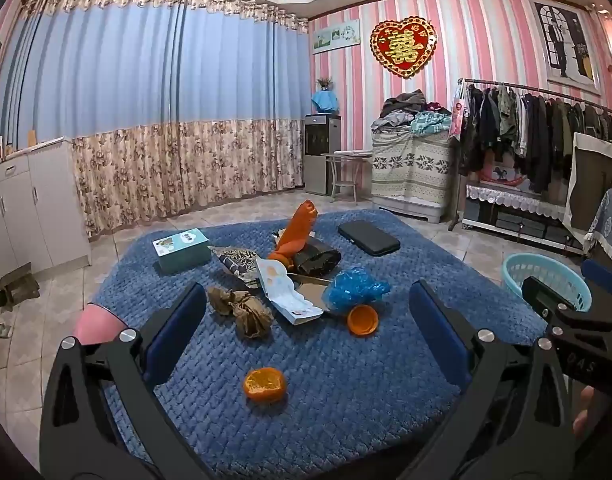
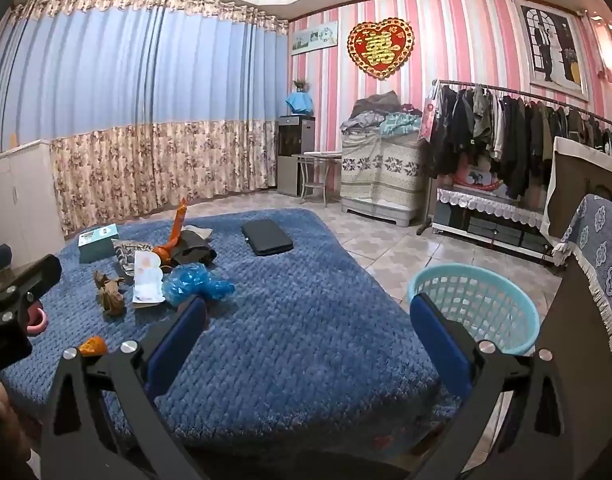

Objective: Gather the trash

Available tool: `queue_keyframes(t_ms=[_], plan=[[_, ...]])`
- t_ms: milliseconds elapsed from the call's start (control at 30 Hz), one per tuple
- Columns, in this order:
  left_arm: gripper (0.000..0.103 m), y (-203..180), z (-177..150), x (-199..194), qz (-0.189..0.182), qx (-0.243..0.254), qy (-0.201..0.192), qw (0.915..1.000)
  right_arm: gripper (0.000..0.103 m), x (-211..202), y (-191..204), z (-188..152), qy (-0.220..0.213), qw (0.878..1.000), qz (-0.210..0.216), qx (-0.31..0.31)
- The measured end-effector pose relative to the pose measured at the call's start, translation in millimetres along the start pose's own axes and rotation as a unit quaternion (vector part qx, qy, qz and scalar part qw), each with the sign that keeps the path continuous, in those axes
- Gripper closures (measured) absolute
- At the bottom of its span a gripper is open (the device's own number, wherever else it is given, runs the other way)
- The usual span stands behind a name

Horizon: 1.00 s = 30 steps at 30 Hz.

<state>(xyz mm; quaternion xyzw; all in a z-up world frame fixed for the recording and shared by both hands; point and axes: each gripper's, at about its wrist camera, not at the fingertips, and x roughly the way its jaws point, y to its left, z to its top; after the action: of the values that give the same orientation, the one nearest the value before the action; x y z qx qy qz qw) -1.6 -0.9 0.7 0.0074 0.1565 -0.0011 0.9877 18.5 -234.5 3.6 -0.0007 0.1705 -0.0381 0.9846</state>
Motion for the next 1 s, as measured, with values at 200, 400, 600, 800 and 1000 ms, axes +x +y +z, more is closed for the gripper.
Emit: queue_keyframes(t_ms=[200,400,600,800,1000], plan=[[0.005,-0.3,0.1,-0.5,0.001,-0.001,0.000,1.0000,0.004,-2.8,5.0,0.2,-0.007,1.000,-0.003,-0.001],[0.005,-0.5,0.1,-0.6,0.000,0.000,0.000,1.0000,0.004,-3.2,3.9,0.7,-0.007,1.000,-0.003,0.000],[0.005,-0.5,0.1,-0.8,0.000,0.000,0.000,1.0000,0.004,-4.4,2.9,1.9,-0.009,1.000,-0.004,0.000],[0.005,-0.7,0.0,-0.5,0.001,0.001,-0.001,1.0000,0.004,-4.6,1.9,3.3,-0.011,1.000,-0.003,0.000],[0.005,-0.8,0.1,-0.9,0.000,0.001,-0.001,1.0000,0.004,-7.2,-0.3,6.8,-0.017,1.000,-0.005,0.001]])
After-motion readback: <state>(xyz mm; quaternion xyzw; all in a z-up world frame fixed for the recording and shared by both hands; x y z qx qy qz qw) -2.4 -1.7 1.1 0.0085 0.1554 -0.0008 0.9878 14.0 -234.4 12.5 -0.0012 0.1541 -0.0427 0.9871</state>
